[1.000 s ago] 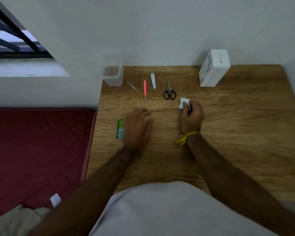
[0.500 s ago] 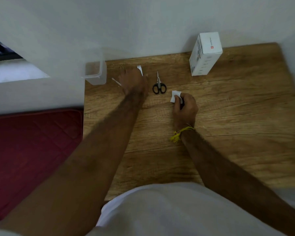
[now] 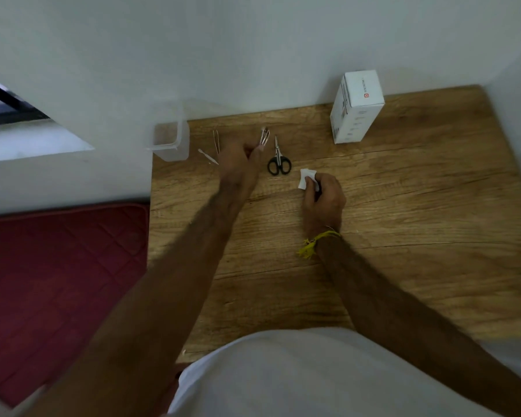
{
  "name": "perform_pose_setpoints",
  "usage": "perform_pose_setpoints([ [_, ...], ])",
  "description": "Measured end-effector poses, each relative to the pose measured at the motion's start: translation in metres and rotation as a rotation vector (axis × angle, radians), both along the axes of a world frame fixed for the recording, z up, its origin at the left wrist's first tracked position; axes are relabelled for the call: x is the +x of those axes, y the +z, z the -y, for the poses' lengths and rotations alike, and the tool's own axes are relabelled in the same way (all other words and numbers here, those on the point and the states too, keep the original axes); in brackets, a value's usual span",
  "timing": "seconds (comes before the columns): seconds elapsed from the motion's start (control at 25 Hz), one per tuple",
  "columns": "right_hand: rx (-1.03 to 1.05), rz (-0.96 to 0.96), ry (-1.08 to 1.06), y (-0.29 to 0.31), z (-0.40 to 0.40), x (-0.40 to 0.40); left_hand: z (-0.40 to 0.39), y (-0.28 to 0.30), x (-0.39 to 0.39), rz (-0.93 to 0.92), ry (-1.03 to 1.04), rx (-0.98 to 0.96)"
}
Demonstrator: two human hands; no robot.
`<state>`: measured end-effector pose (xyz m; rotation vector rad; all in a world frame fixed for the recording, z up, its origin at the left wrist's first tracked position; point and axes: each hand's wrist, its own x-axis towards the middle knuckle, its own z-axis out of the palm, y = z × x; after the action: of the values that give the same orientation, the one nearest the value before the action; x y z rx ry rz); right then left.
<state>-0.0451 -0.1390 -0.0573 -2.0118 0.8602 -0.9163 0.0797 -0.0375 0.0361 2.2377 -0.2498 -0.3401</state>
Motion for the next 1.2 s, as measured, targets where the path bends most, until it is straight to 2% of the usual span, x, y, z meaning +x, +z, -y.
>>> perform_pose_setpoints([
  [0.04, 0.011, 0.004, 0.000, 0.002, 0.000, 0.000, -0.010, 0.003, -0.017, -0.171, 0.009, -0.188],
  [0.12, 0.036, 0.013, 0.010, 0.006, -0.001, -0.002, -0.039, -0.004, -0.058, -0.428, -0.003, -0.390],
  [0.2, 0.074, 0.020, 0.037, 0.012, -0.003, -0.004, -0.066, -0.011, -0.094, -0.558, -0.015, -0.433],
  [0.28, 0.179, 0.013, 0.060, 0.018, -0.001, -0.010, -0.086, -0.020, -0.116, -0.602, -0.017, -0.438],
  [0.48, 0.779, 0.047, 0.172, 0.047, -0.002, -0.049, -0.114, -0.021, -0.146, -0.571, 0.052, -0.517],
  [0.6, 0.983, 0.102, 0.192, 0.055, -0.017, -0.081, -0.113, -0.010, -0.155, -0.493, 0.014, -0.539],
  [0.84, 0.900, 0.038, 0.177, 0.067, -0.038, -0.103, -0.102, -0.003, -0.170, -0.528, -0.073, -0.527],
  [1.0, 0.966, 0.064, 0.215, 0.074, -0.039, -0.109, -0.100, -0.006, -0.172, -0.453, -0.075, -0.543],
  [1.2, 0.840, 0.095, 0.394, 0.080, -0.042, -0.111, -0.099, -0.007, -0.168, -0.406, -0.107, -0.435],
])
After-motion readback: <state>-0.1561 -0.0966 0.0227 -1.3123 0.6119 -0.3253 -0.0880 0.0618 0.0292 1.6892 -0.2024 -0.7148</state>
